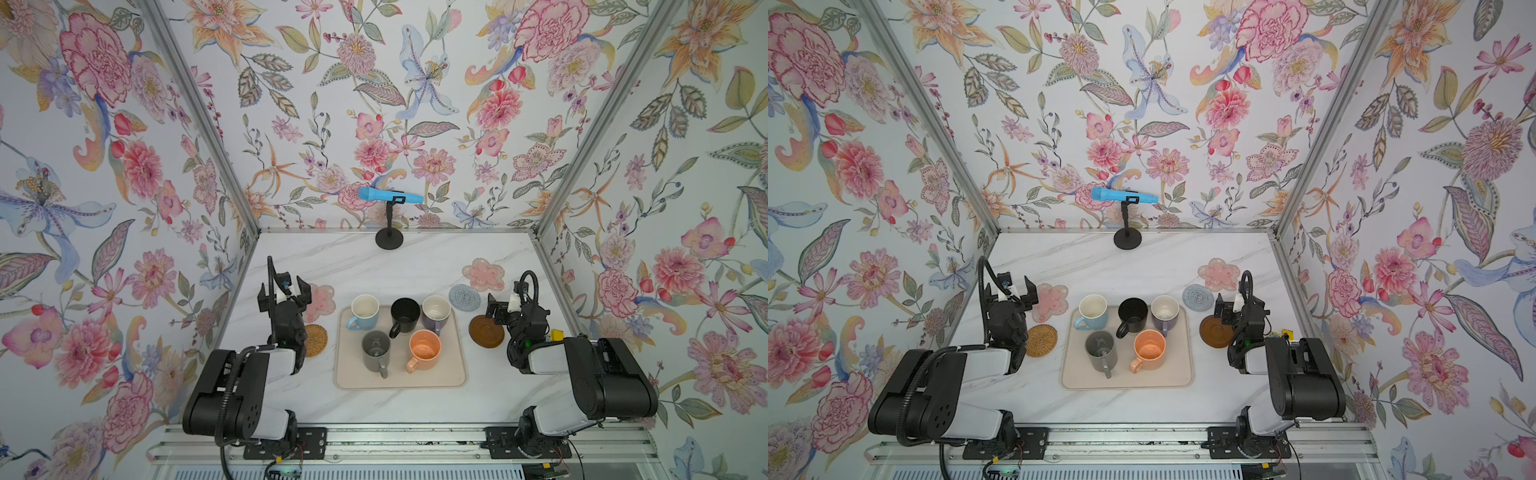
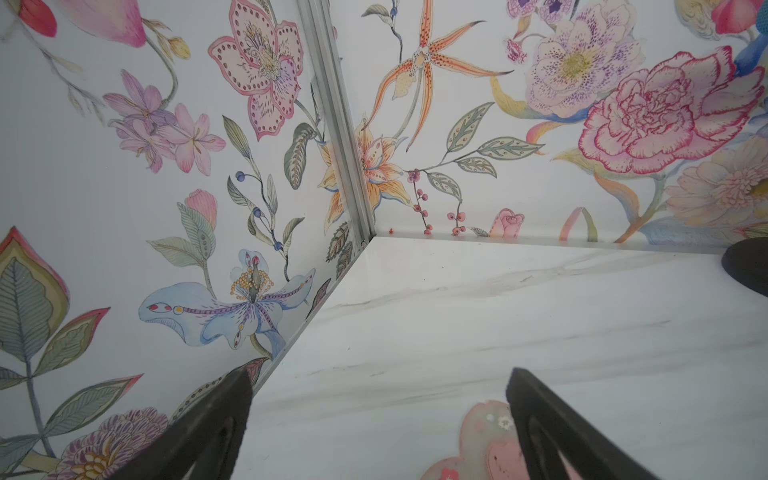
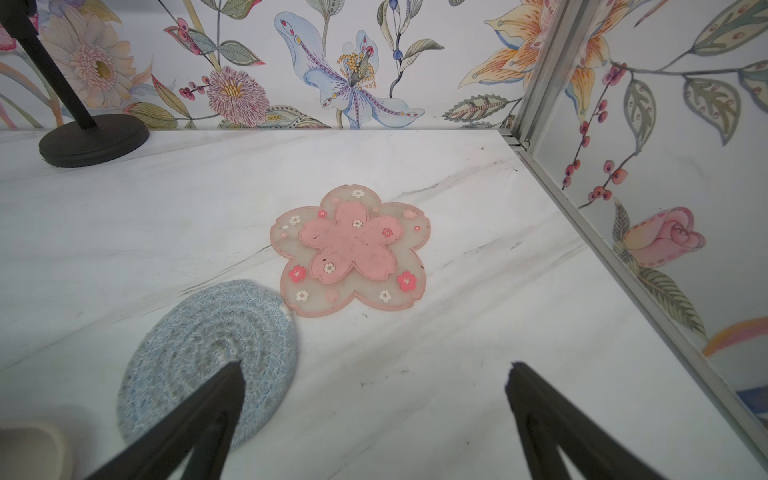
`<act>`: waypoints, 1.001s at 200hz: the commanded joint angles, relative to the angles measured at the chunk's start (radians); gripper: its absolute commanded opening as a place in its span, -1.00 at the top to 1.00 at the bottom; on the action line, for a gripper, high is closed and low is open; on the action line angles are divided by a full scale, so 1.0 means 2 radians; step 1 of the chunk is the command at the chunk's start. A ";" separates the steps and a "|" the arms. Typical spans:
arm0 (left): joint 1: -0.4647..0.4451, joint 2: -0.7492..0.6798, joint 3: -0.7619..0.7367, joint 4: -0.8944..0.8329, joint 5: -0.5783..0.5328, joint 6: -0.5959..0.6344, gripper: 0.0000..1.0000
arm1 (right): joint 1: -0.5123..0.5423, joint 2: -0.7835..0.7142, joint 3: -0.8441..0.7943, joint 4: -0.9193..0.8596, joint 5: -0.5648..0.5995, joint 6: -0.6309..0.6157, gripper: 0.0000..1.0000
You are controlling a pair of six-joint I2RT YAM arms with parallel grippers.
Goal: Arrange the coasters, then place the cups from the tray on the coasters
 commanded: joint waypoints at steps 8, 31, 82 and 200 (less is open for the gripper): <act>0.001 -0.038 0.002 -0.058 -0.040 -0.018 -0.98 | -0.004 -0.052 0.024 -0.061 0.020 0.008 -0.98; 0.001 -0.064 0.037 -0.133 -0.046 -0.015 -0.98 | -0.003 -0.092 0.064 -0.172 0.015 0.017 -0.99; -0.009 -0.096 0.144 -0.327 -0.057 -0.037 -0.98 | 0.005 -0.136 0.130 -0.285 0.014 0.038 -0.98; -0.042 -0.185 0.241 -0.594 -0.048 -0.109 -0.98 | 0.012 -0.233 0.219 -0.475 0.068 0.077 -0.99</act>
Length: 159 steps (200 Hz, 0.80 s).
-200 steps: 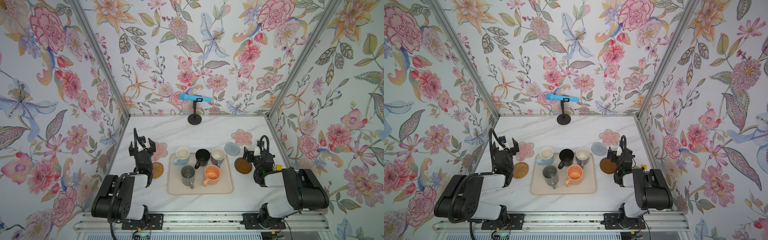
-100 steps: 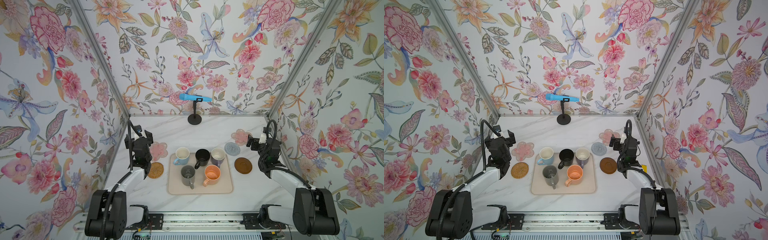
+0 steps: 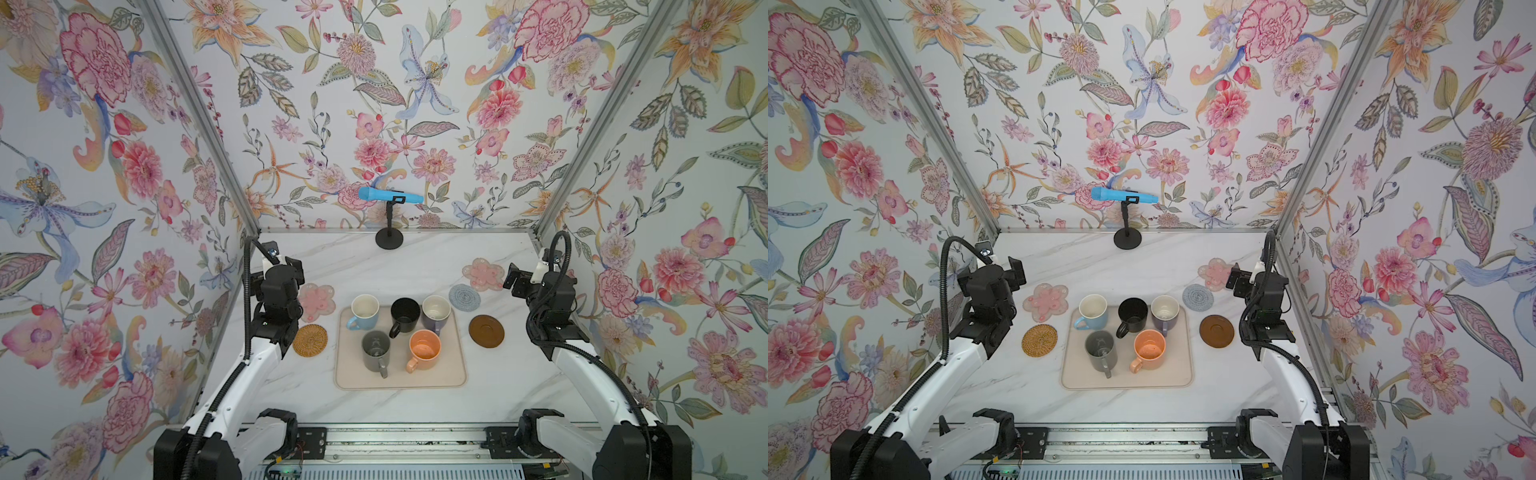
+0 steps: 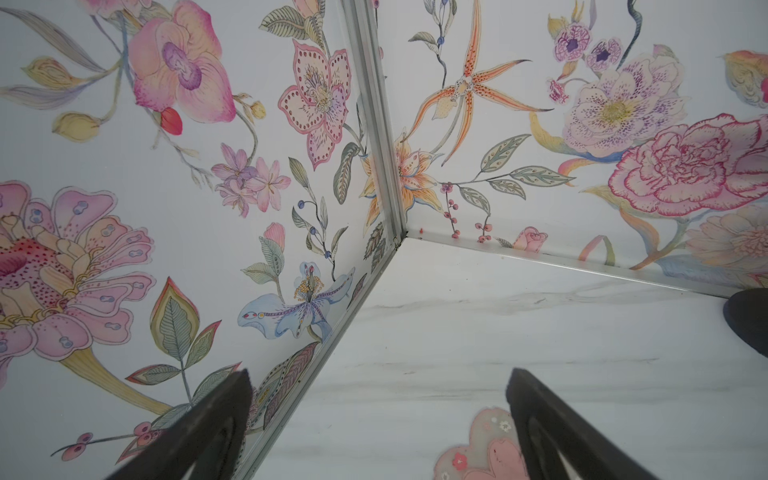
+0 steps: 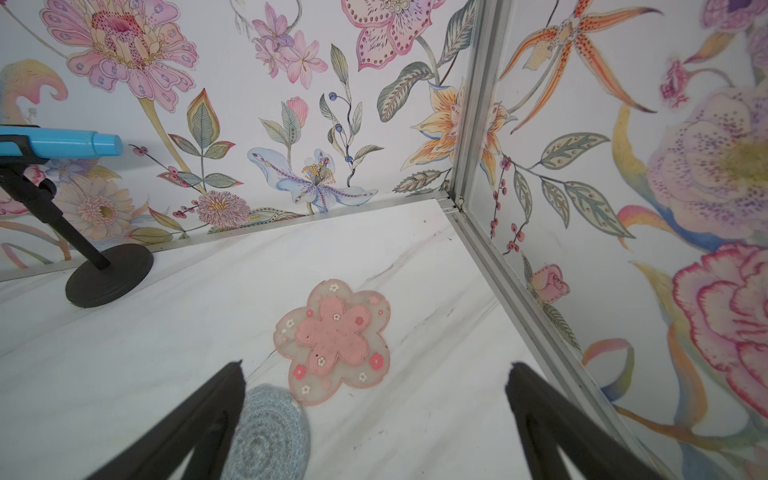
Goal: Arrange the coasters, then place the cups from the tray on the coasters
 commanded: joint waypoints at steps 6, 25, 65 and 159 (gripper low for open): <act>-0.002 0.003 0.027 -0.100 0.035 -0.040 -0.98 | 0.004 -0.007 0.035 -0.085 -0.001 0.016 -0.98; -0.003 0.009 0.037 -0.133 0.044 -0.052 -0.98 | 0.004 -0.006 0.049 -0.111 -0.008 0.021 -0.98; -0.004 0.010 0.047 -0.183 0.092 -0.085 -0.98 | 0.005 -0.024 0.052 -0.137 -0.023 0.028 -0.98; -0.006 0.081 0.031 -0.241 0.179 -0.132 -0.85 | 0.007 -0.026 0.059 -0.172 -0.036 0.045 -0.98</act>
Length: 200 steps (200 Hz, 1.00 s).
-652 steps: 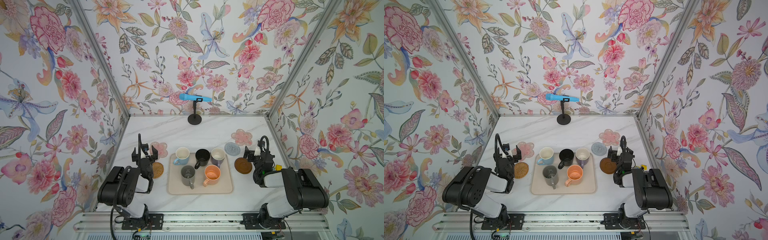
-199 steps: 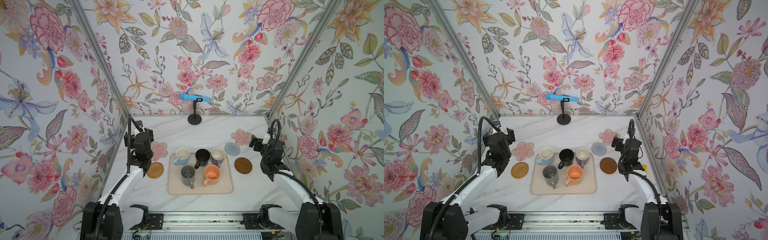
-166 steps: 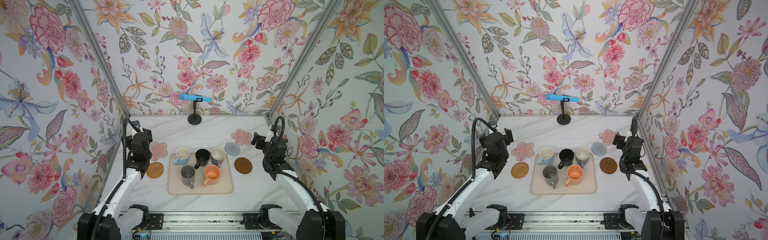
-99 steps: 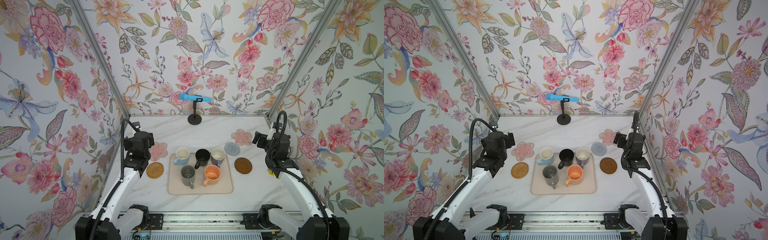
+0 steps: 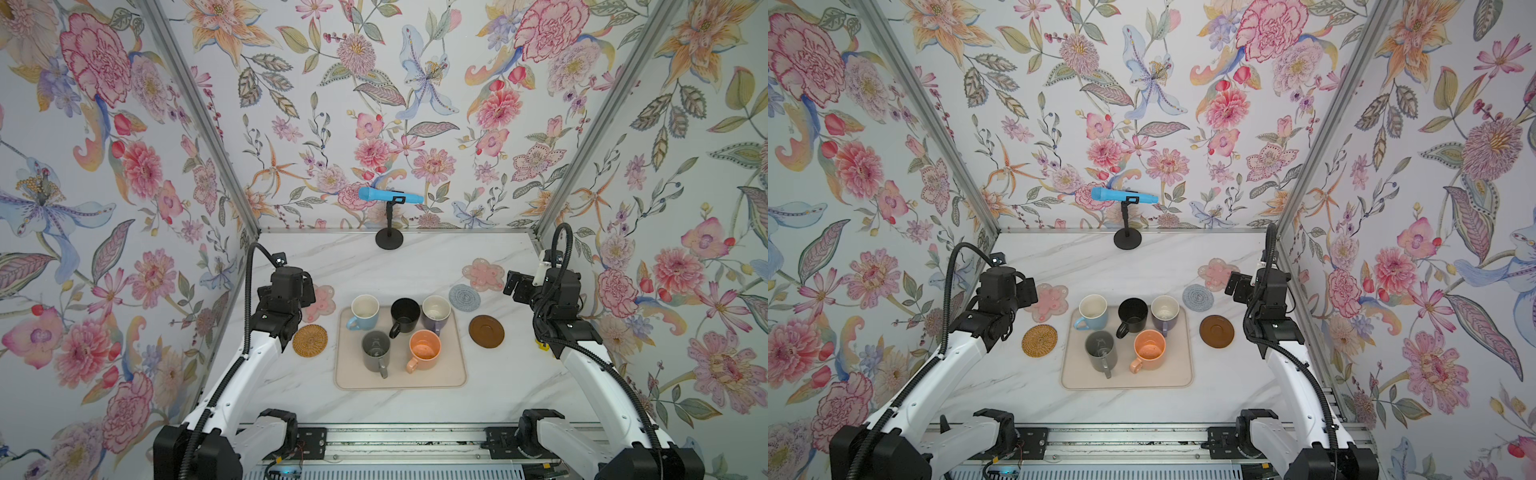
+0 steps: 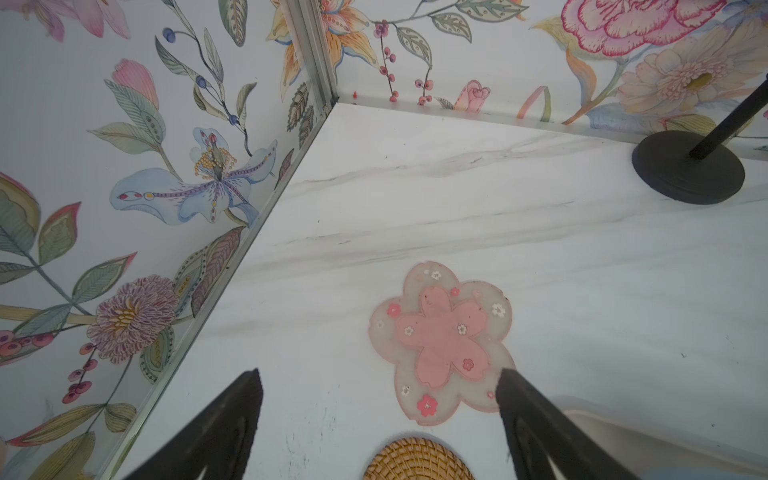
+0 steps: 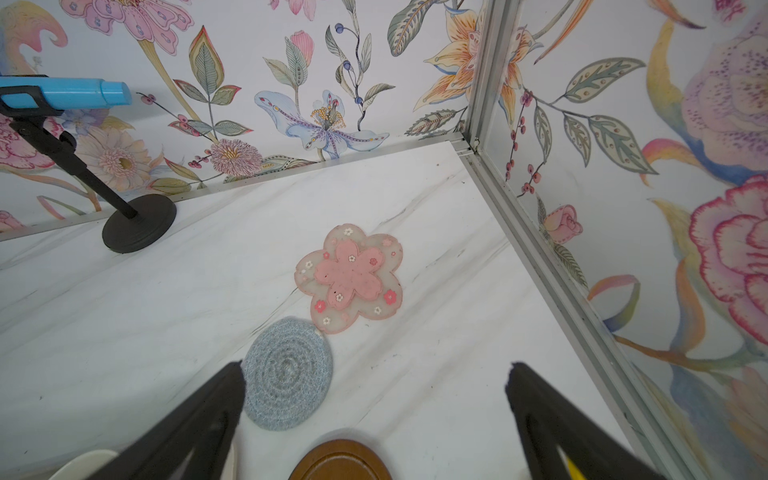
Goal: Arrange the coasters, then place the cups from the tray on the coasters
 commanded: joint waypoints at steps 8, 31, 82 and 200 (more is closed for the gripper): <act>-0.003 0.061 0.005 -0.047 0.063 -0.024 -0.83 | 0.004 0.000 0.013 -0.016 -0.009 0.014 -0.98; -0.004 0.095 0.010 -0.058 0.061 -0.034 -0.83 | 0.004 0.000 0.016 -0.019 -0.012 0.015 -0.98; -0.003 0.161 0.032 -0.066 0.076 -0.025 -0.94 | 0.005 0.004 0.014 -0.021 -0.015 0.013 -0.98; 0.009 0.257 0.050 -0.063 0.068 -0.014 -0.93 | 0.004 0.046 0.035 -0.037 -0.026 0.016 -0.98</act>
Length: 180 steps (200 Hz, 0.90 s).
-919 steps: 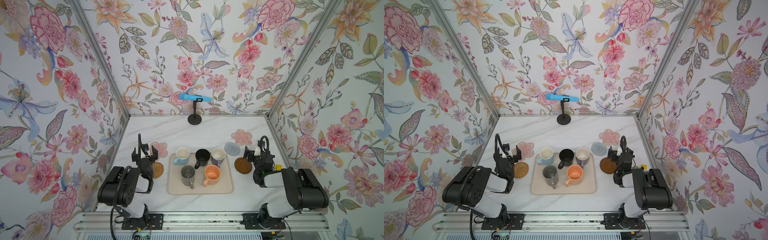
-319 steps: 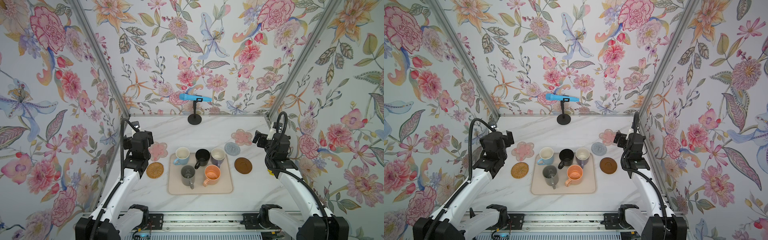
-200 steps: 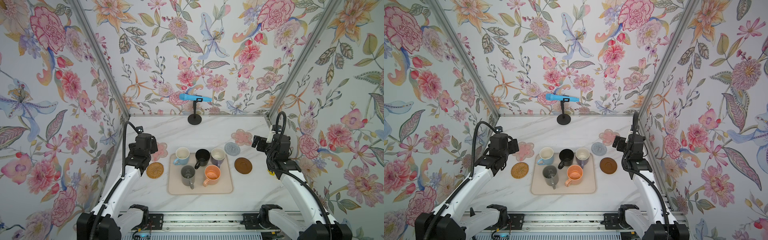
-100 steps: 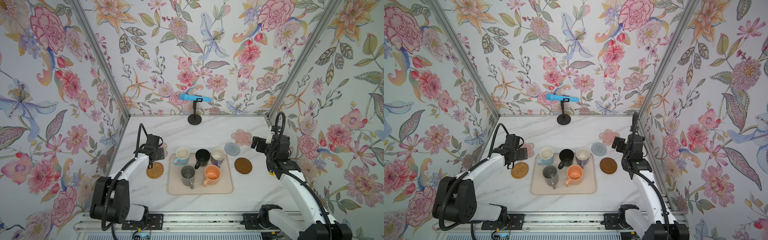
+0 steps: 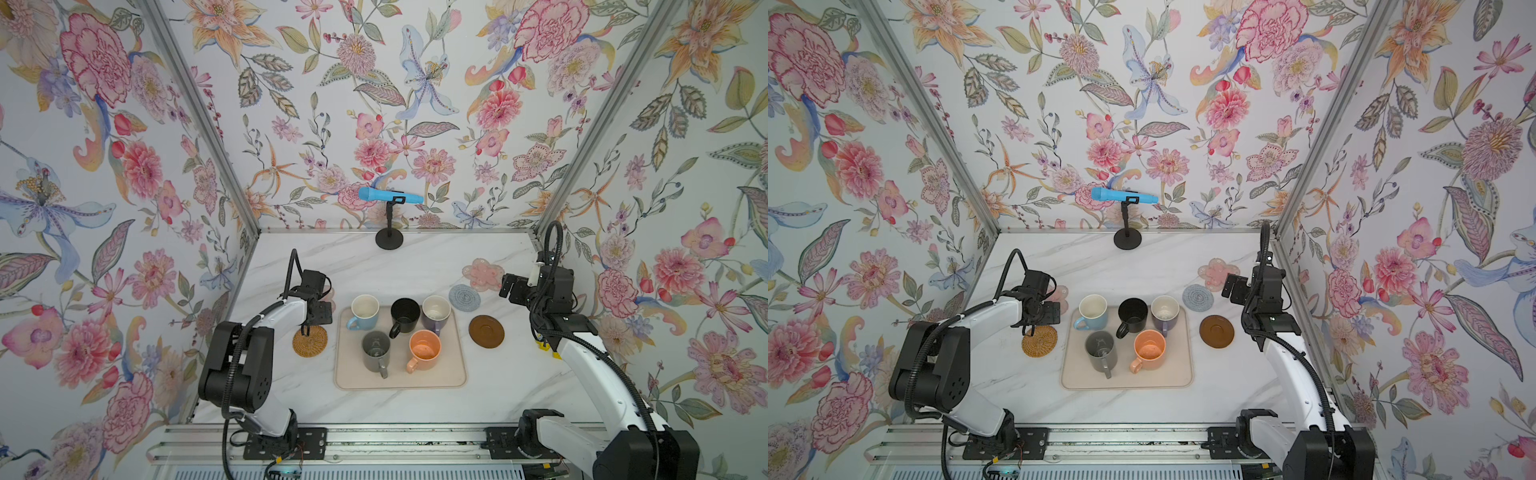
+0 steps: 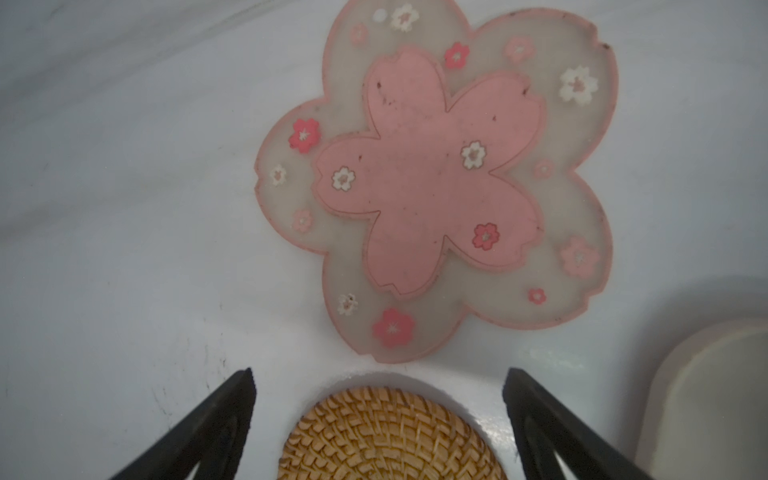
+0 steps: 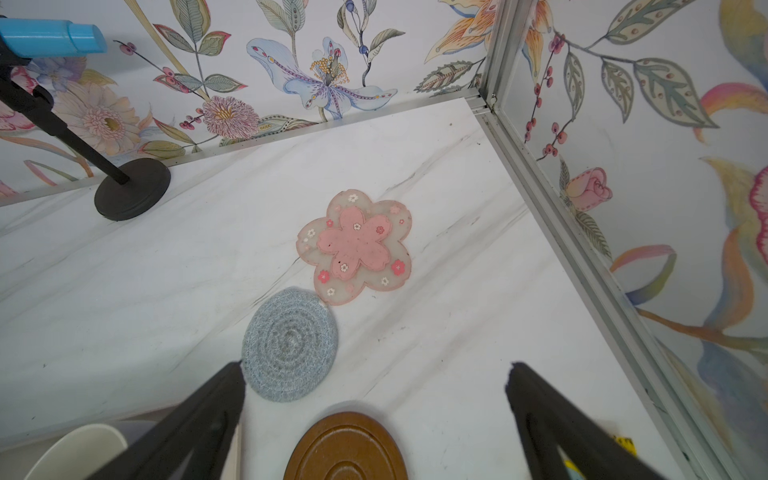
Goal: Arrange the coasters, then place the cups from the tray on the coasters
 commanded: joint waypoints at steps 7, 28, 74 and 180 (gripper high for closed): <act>0.010 0.017 0.013 0.000 0.000 0.008 -0.92 | 0.004 0.007 0.021 -0.010 -0.013 0.011 -0.98; 0.016 0.029 0.014 0.005 0.007 0.012 -0.87 | 0.004 0.012 0.023 -0.009 -0.019 0.017 -0.98; 0.025 0.042 0.011 0.028 0.026 0.017 -0.83 | 0.005 0.021 0.022 -0.009 -0.020 0.026 -0.98; 0.038 0.077 0.013 0.039 0.069 -0.003 -0.69 | 0.006 0.033 0.023 -0.011 -0.019 0.035 -0.98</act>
